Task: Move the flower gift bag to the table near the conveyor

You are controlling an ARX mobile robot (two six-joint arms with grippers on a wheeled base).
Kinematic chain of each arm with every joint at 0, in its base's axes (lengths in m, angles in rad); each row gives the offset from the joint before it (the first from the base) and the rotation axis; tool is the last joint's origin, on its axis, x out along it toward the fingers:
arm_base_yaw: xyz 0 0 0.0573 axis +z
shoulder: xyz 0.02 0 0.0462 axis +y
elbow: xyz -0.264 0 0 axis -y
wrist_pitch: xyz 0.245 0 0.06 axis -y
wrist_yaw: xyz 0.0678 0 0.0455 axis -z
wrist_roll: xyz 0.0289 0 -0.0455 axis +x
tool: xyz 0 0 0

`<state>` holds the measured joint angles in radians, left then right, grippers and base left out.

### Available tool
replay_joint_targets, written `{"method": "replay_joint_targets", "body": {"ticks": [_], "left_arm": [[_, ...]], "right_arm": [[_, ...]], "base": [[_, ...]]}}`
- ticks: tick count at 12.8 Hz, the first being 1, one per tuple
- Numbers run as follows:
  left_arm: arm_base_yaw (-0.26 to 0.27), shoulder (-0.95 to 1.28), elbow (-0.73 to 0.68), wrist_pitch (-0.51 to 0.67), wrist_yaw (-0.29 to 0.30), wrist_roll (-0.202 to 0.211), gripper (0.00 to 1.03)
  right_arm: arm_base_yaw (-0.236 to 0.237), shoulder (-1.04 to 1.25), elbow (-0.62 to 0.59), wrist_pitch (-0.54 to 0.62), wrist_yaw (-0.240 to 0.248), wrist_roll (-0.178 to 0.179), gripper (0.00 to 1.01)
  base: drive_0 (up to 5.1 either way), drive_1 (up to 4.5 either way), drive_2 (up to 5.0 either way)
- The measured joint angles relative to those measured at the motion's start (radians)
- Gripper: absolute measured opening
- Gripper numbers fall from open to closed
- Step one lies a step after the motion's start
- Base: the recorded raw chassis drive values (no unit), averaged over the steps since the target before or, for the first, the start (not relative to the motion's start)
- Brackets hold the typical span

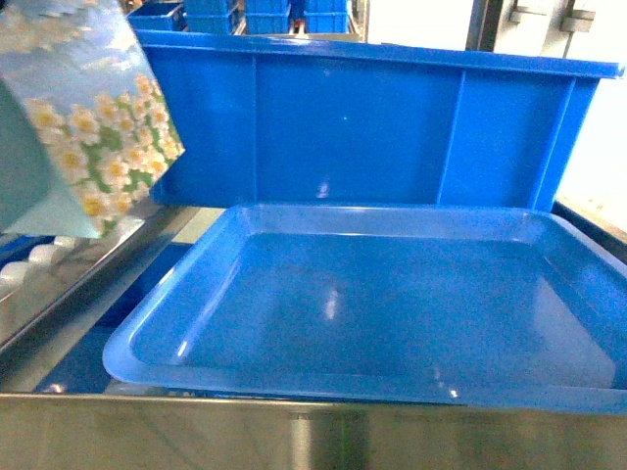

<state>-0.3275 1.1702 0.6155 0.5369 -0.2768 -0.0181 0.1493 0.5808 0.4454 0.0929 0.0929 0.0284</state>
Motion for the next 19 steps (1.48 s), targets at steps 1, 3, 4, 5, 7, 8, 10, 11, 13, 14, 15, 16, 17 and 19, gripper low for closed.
{"method": "replay_joint_targets", "body": {"ticks": [1, 3, 4, 5, 7, 8, 10, 11, 13, 14, 15, 16, 17, 19], "left_arm": [[0.027, -0.057, -0.024, -0.027, 0.001, 0.000, 0.02], [0.066, -0.178, -0.066, -0.031, -0.015, 0.008, 0.02], [0.090, -0.234, -0.069, -0.070, -0.005, 0.008, 0.02], [0.118, -0.295, -0.087, -0.097, 0.015, 0.008, 0.02], [0.135, -0.382, -0.133, -0.124, 0.012, 0.028, 0.02], [0.146, -0.446, -0.170, -0.126, -0.023, 0.060, 0.02], [0.154, -0.529, -0.203, -0.118, -0.018, 0.132, 0.02], [0.151, -0.523, -0.203, -0.120, -0.014, 0.132, 0.02], [0.154, -0.519, -0.203, -0.124, -0.016, 0.132, 0.02], [0.153, -0.520, -0.203, -0.122, -0.016, 0.132, 0.02], [0.153, -0.520, -0.203, -0.121, -0.017, 0.135, 0.02], [0.154, -0.520, -0.203, -0.122, -0.020, 0.135, 0.02], [0.154, -0.520, -0.203, -0.122, -0.019, 0.135, 0.02], [0.153, -0.523, -0.203, -0.121, -0.019, 0.135, 0.02]], "right_arm": [[0.000, 0.000, 0.000, 0.000, 0.000, 0.000, 0.03], [0.000, 0.000, 0.000, 0.000, 0.000, 0.000, 0.03], [0.000, 0.000, 0.000, 0.000, 0.000, 0.000, 0.03], [0.000, 0.000, 0.000, 0.000, 0.000, 0.000, 0.03], [0.000, 0.000, 0.000, 0.000, 0.000, 0.000, 0.03], [0.000, 0.000, 0.000, 0.000, 0.000, 0.000, 0.03], [0.000, 0.000, 0.000, -0.002, 0.004, 0.000, 0.03], [-0.001, 0.000, 0.000, 0.000, 0.005, 0.000, 0.03], [-0.001, 0.001, 0.000, -0.002, 0.003, -0.002, 0.03], [-0.001, 0.000, 0.000, -0.002, 0.003, -0.002, 0.03], [-0.001, 0.000, 0.000, 0.001, 0.004, -0.002, 0.03], [-0.001, 0.000, 0.000, -0.001, 0.003, -0.003, 0.03], [-0.001, 0.000, 0.000, 0.000, 0.003, -0.002, 0.03], [0.000, 0.000, -0.001, 0.003, 0.003, -0.003, 0.03]], "base": [[0.0, 0.00, 0.0], [0.0, 0.00, 0.0], [0.0, 0.00, 0.0], [0.0, 0.00, 0.0], [0.0, 0.00, 0.0], [0.0, 0.00, 0.0], [0.0, 0.00, 0.0], [0.0, 0.00, 0.0], [0.0, 0.00, 0.0], [0.0, 0.00, 0.0], [0.0, 0.00, 0.0], [0.0, 0.00, 0.0], [0.0, 0.00, 0.0], [0.0, 0.00, 0.0]]}}
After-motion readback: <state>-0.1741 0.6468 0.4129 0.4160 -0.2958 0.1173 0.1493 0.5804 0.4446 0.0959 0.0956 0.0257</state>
